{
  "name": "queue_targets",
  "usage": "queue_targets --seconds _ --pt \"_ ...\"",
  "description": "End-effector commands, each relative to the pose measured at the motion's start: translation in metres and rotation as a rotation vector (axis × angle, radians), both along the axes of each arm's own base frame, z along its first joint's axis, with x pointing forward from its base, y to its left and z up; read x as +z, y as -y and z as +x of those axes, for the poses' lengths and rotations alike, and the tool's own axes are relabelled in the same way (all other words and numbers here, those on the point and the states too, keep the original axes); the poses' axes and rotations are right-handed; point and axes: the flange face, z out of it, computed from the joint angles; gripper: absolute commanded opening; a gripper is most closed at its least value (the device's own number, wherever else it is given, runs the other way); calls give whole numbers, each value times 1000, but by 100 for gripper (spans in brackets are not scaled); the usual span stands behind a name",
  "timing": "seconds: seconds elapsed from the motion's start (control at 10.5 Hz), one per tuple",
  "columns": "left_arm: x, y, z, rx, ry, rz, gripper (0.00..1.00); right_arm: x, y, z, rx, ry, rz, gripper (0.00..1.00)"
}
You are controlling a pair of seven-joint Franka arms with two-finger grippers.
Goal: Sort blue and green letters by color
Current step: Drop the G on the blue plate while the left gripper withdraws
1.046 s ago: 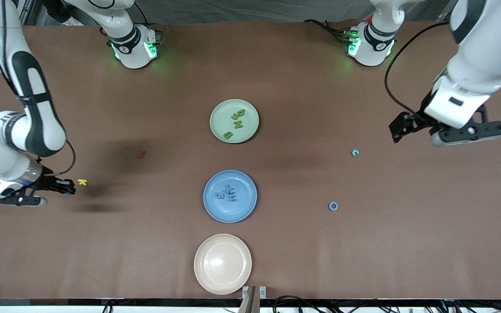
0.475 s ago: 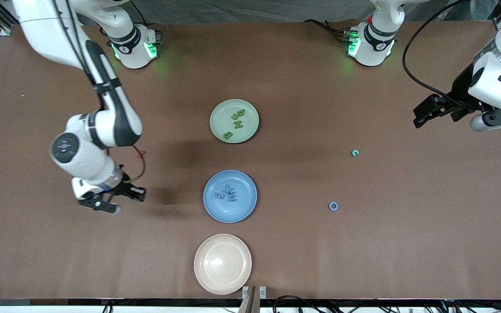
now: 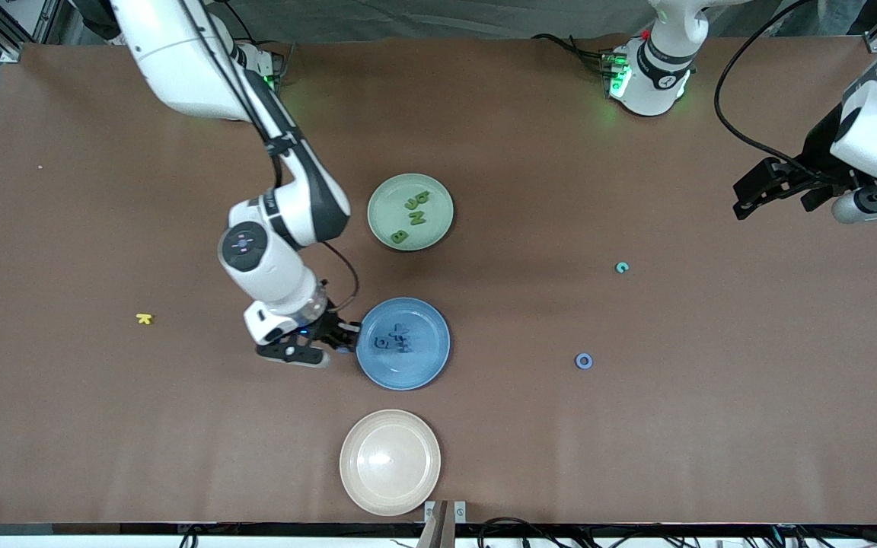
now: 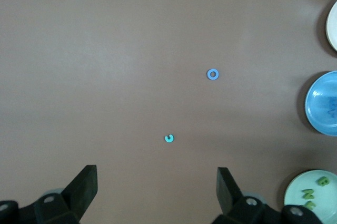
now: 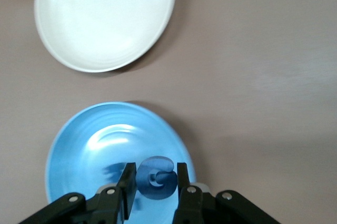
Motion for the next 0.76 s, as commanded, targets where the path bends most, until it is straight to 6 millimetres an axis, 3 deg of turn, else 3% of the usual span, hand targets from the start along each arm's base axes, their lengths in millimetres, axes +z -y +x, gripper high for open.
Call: queue_targets --seconds 0.0,0.1,0.19,0.38,0.67 --pt "10 -7 -10 -67 -6 51 100 -29 -51 -3 2 65 41 21" --pt "9 -13 -9 -69 -17 53 100 -31 -60 -8 14 69 43 75" --pt "8 -17 -9 -103 -26 59 100 -30 -61 -9 21 70 42 100" --pt "8 -25 -8 -145 -28 63 100 -24 -47 -1 0 66 44 100" --pt "6 -22 -7 -164 -30 62 100 -5 10 27 -69 61 39 100"
